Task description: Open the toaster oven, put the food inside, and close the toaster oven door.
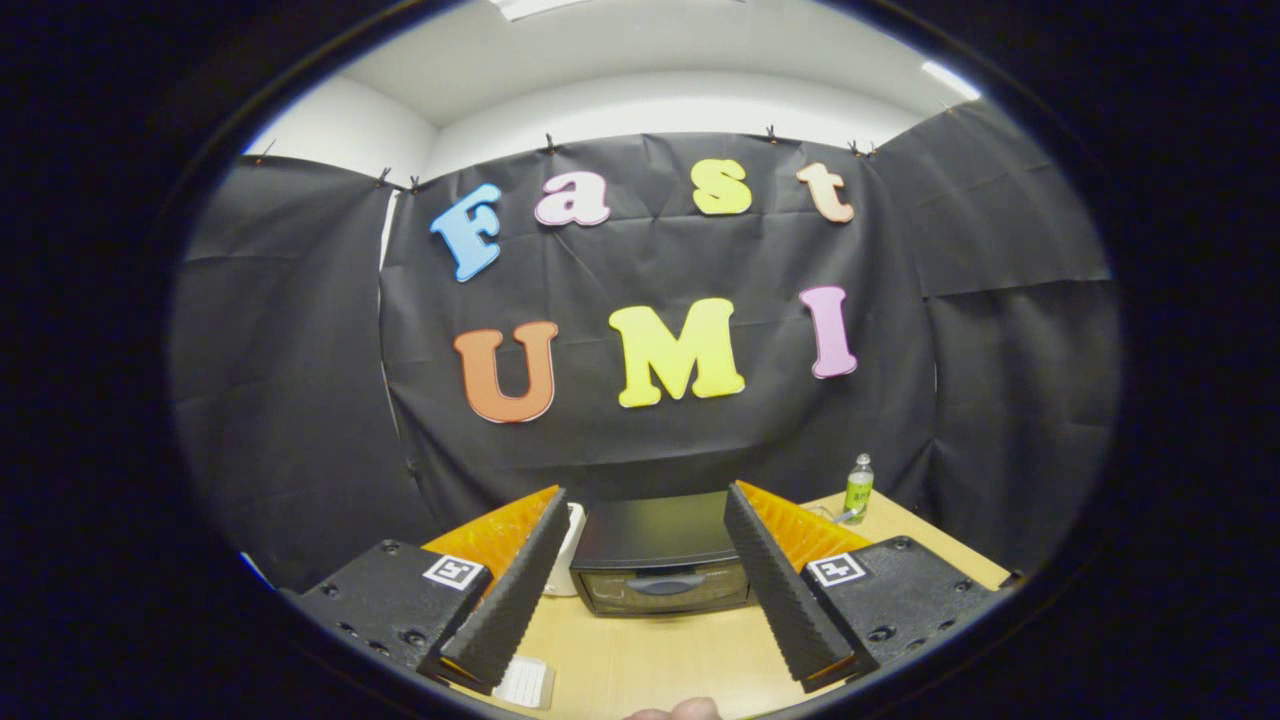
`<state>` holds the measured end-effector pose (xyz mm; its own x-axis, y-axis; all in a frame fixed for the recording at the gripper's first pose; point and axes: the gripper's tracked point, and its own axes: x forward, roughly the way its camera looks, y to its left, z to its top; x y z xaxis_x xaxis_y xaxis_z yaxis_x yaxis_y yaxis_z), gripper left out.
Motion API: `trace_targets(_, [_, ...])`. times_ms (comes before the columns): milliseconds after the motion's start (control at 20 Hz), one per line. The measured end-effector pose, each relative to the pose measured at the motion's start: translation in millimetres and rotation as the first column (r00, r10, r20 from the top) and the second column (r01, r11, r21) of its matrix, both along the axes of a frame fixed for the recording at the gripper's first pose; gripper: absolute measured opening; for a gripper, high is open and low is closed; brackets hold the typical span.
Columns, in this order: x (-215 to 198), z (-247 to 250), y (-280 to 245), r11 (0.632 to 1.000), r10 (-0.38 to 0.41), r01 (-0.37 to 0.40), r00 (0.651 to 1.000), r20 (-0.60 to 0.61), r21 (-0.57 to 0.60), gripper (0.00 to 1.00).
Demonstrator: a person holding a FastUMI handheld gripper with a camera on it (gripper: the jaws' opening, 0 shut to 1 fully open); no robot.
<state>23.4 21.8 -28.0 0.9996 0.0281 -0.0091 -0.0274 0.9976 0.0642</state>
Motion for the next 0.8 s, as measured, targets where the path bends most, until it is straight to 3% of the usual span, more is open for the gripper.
trace_targets(800, [-11.2,4.8,9.9,0.999,0.040,-0.040,0.999,-0.004,-0.016,1.00])
